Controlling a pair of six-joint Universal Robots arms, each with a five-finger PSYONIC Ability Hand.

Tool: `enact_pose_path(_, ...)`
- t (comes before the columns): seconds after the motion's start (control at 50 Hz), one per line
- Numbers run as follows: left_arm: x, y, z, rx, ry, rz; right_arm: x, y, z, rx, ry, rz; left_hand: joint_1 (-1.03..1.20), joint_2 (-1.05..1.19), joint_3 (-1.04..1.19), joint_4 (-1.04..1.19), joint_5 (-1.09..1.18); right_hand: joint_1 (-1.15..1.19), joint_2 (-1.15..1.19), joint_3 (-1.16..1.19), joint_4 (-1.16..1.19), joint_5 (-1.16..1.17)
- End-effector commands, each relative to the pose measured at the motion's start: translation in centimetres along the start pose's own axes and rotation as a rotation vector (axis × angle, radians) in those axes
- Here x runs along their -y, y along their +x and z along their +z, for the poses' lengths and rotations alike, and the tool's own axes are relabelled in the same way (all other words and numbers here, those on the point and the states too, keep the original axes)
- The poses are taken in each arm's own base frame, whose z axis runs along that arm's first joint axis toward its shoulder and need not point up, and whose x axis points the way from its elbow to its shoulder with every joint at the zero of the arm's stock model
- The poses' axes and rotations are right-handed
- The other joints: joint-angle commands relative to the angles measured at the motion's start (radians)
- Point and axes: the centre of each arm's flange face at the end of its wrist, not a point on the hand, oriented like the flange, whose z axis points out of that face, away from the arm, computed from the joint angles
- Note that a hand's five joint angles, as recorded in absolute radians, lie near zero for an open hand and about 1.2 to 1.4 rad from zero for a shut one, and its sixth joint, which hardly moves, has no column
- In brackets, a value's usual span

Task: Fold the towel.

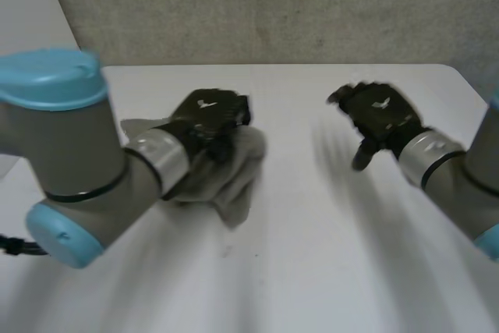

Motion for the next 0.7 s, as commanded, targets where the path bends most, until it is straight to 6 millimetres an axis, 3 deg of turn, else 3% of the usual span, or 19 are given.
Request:
enact_pose_path(0.02,-1.9,8.9,-0.2,-0.137,-0.081,0.001,1.2,5.2,0.5,-0.140,0.025,0.069,0.221,0.180,0.182,0.180,0.200,-0.055,-0.083,-0.072,-0.081,-0.063)
enact_pose_path(0.04,-2.9,10.3,-0.4,-0.159,-0.106,-0.002,1.3,5.5,0.5,-0.145,0.021,0.075,0.221,0.180,0.182,0.180,0.200,-0.055,-0.083,-0.072,-0.081,-0.063)
enact_pose_path(0.16,-5.8,13.7,-1.2,-0.230,-0.182,-0.052,1.5,5.9,0.4,-0.146,0.002,0.083,0.169,0.128,0.129,0.127,0.147,-0.055,-0.083,-0.072,-0.081,-0.063)
enact_pose_path(0.2,-6.4,14.6,-1.6,-0.248,-0.200,-0.064,1.3,5.8,0.4,-0.140,-0.012,0.087,-0.757,-0.798,-0.797,-0.799,-0.779,-0.055,-0.083,-0.072,-0.081,-0.063)
enact_pose_path(0.22,-6.4,14.6,-1.6,-0.248,-0.200,-0.064,1.3,5.8,0.4,-0.140,-0.012,0.087,-0.762,-0.803,-0.801,-0.804,-0.783,-0.055,-0.083,-0.072,-0.081,-0.063)
enact_pose_path(0.24,-6.4,14.6,-1.6,-0.244,-0.198,-0.060,1.2,5.8,0.4,-0.134,-0.014,0.088,-1.001,-1.041,-1.040,-1.042,-1.022,-0.055,-0.083,-0.072,-0.081,-0.063)
enact_pose_path(0.32,-5.4,14.3,-1.4,-0.239,-0.168,-0.062,0.9,5.2,0.4,-0.098,-0.026,0.095,-0.991,-1.032,-1.030,-1.033,-1.012,-0.055,-0.083,-0.072,-0.081,-0.063)
enact_pose_path(0.34,-4.5,13.5,-1.1,-0.218,-0.144,-0.065,0.8,4.7,0.3,-0.074,-0.037,0.096,-0.988,-1.029,-1.028,-1.030,-1.009,-0.055,-0.083,-0.072,-0.081,-0.063)
enact_pose_path(0.38,-2.6,9.2,0.7,-0.116,-0.096,-0.072,0.5,4.0,0.0,-0.027,-0.080,0.114,-0.979,-1.020,-1.019,-1.021,-1.001,-0.055,-0.083,-0.072,-0.081,-0.063)
enact_pose_path(0.4,-2.6,9.2,0.7,-0.115,-0.095,-0.072,0.5,4.0,0.0,-0.026,-0.081,0.114,-0.979,-1.020,-1.019,-1.021,-1.001,-0.055,-0.083,-0.072,-0.081,-0.063)
enact_pose_path(0.5,-1.3,0.9,3.2,0.065,-0.066,0.027,-0.3,2.2,-1.7,0.075,-0.216,0.193,-0.909,-0.950,-0.948,-0.951,-0.930,-0.055,-0.083,-0.072,-0.081,-0.063)
enact_pose_path(0.58,-1.7,-1.4,3.8,0.111,-0.081,0.073,-1.0,1.0,-2.5,0.109,-0.269,0.231,-0.853,-0.894,-0.892,-0.895,-0.874,-0.055,-0.083,-0.072,-0.081,-0.063)
enact_pose_path(0.62,-2.4,-3.1,4.2,0.138,-0.105,0.098,-2.0,-0.6,-3.3,0.139,-0.319,0.308,-0.800,-0.841,-0.840,-0.842,-0.822,-0.055,-0.083,-0.072,-0.081,-0.063)
enact_pose_path(0.7,-3.1,-3.7,4.7,0.101,-0.125,0.109,-3.1,-1.7,-4.2,0.143,-0.364,0.398,-0.753,-0.794,-0.793,-0.795,-0.774,-0.055,-0.083,-0.072,-0.081,-0.063)
